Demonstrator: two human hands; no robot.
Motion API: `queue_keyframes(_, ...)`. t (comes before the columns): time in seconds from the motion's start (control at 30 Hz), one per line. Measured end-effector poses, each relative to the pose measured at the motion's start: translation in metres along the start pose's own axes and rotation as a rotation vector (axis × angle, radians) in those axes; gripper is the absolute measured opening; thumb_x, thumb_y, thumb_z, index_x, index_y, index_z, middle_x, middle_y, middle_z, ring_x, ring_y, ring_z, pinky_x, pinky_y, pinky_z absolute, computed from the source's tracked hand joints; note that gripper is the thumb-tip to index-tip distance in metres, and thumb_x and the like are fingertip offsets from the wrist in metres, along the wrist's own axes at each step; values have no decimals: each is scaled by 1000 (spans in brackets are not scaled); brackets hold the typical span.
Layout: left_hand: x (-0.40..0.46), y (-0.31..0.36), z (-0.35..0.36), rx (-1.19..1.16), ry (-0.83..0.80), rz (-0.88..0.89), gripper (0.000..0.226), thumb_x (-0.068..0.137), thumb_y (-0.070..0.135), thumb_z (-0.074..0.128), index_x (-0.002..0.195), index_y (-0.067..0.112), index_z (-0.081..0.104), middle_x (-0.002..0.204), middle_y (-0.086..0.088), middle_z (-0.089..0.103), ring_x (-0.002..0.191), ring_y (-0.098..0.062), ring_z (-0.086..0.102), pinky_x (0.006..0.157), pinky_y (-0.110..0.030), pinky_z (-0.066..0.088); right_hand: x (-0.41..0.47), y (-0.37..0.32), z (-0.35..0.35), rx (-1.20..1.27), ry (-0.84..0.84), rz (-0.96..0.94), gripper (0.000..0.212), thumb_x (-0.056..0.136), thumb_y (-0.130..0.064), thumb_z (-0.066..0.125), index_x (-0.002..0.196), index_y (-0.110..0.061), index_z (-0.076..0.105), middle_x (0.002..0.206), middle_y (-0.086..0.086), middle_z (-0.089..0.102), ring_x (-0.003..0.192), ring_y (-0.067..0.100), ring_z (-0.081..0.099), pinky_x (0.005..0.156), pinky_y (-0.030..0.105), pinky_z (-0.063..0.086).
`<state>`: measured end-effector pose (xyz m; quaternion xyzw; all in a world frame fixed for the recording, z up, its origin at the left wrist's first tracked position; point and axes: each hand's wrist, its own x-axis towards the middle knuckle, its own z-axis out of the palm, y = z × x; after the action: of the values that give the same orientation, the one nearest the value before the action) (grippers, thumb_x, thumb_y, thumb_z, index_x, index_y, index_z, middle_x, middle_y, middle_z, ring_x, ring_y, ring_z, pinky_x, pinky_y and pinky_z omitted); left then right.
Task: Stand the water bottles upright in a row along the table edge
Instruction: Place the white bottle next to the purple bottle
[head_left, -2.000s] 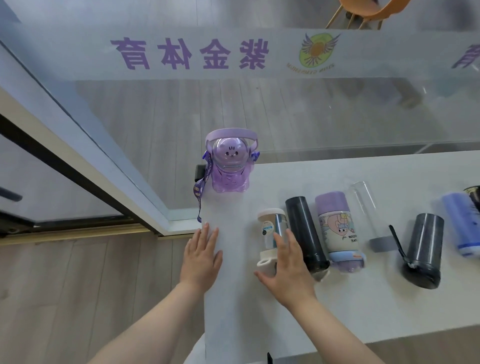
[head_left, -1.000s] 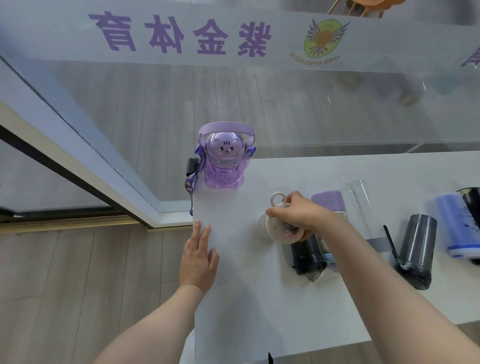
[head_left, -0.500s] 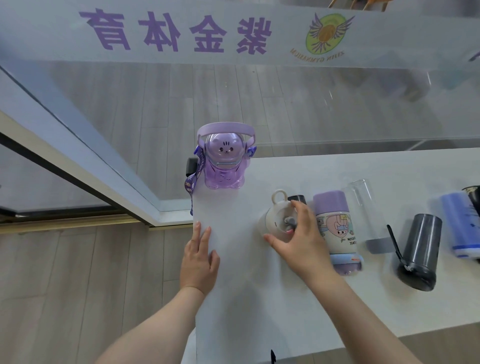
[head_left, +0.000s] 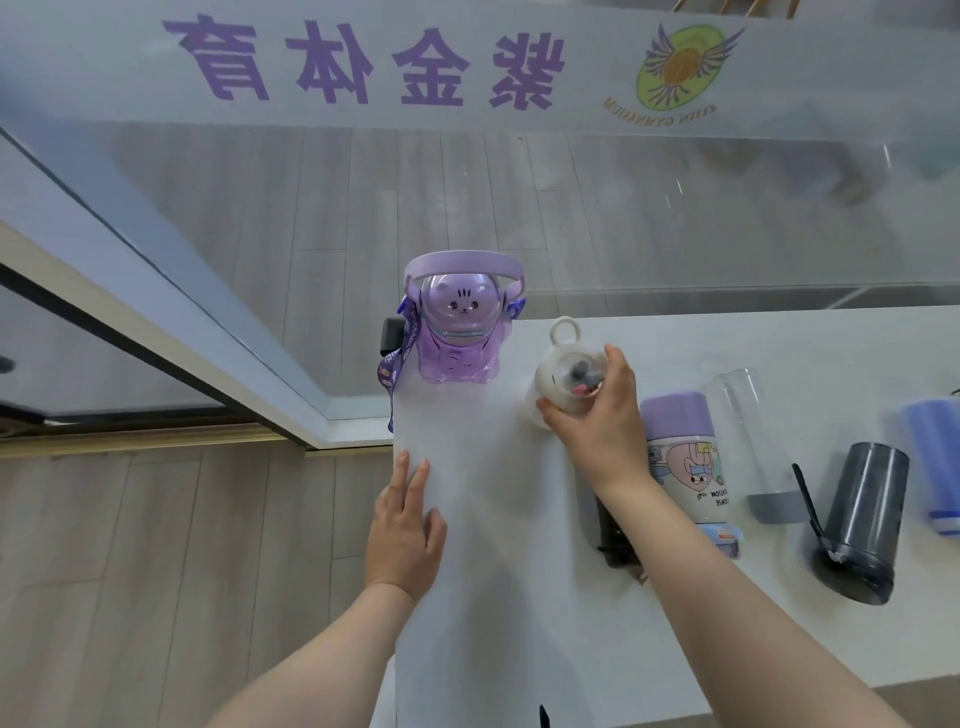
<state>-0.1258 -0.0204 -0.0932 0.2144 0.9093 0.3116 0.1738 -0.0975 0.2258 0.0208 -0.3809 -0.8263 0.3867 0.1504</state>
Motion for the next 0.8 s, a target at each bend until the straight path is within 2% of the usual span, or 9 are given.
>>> queue_keyframes(0.1,0,0,0,0,1,-3,64,86,40,29,147,23,34,160,14,6,134,-23,33,104,-36,36,29,-6,6,-24,31,-18,85,67,-30,84,135,-11,37,127,8,47,107,21,51,76,18,33)
queue_keyframes(0.27,0,1,0,11,-1,0,63,87,40,29,148,23,32,160,14,5,134,-23,33,104,-33,33,68,-13,15,-35,69,-25,75,67,-38,82,125,-11,43,119,6,50,103,20,50,75,23,38)
queue_keyframes(0.67,1,-2,1,10,8,3,61,87,35,33,146,22,34,161,10,9,129,-24,37,101,-37,38,92,-15,22,-39,83,-59,83,70,-38,80,135,-12,36,127,7,48,110,23,50,83,24,38)
queue_keyframes(0.8,1,-1,0,11,3,-5,61,87,36,32,146,23,34,160,10,10,130,-23,37,101,-39,41,91,-16,21,-40,75,-57,86,70,-39,80,137,-12,34,129,8,46,112,25,49,88,30,43)
